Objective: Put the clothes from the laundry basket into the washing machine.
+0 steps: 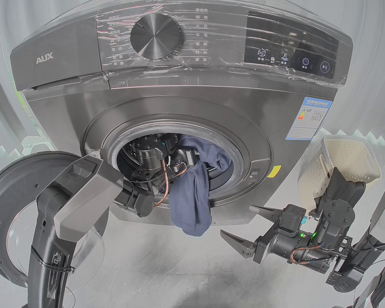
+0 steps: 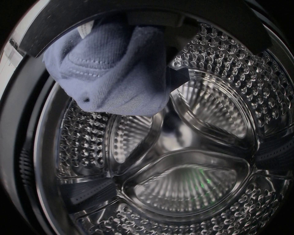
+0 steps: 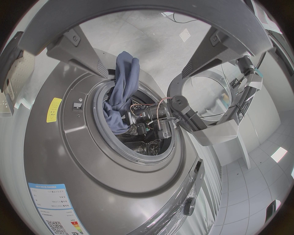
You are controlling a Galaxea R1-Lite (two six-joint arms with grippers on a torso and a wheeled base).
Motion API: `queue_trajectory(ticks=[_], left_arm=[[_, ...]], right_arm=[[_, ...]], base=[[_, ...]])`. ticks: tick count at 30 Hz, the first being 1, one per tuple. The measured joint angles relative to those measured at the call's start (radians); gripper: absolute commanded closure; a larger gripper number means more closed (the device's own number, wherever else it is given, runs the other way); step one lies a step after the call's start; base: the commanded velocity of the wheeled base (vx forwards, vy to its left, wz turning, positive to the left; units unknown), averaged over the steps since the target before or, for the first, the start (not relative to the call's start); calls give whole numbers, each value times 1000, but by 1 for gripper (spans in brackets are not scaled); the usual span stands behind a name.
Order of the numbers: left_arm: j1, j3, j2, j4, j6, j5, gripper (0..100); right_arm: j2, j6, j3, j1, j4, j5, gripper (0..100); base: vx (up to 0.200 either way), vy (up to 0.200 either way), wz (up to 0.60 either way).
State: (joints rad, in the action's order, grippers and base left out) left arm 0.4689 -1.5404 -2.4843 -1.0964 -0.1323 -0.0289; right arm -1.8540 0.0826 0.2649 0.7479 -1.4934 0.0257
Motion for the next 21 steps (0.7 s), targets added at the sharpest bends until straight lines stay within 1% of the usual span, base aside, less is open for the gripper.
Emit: queue_trajectory(ticks=[2,5,10,13,14,17,21], left_arm=[[-3,-51,-16,48,-17,11,100],[-7,-112,-35,82,-32,24,100],[-20,-234,-76,122,-43,81,100],[-26,-276,-92,139,-46,97,100],[-29,-283,-97,142,-47,100,0],[-34,-282,-101,154,-66,104,0],[-33,-238,-84,180,-90,102,0]], right_arm=[[0,0,0,-1,0,0,0],[0,0,0,-1,0,0,0],[0,-1,1,-2,0,0,0],[0,-1,1,-2,0,0,0],[0,-1,2,-2,0,0,0],[0,-1,2,-3,0,0,0],[0,-1,2,-3,0,0,0]], base=[[0,0,0],[0,0,0],[0,0,0],[0,0,0],[0,0,0],[0,0,0],[0,0,0]])
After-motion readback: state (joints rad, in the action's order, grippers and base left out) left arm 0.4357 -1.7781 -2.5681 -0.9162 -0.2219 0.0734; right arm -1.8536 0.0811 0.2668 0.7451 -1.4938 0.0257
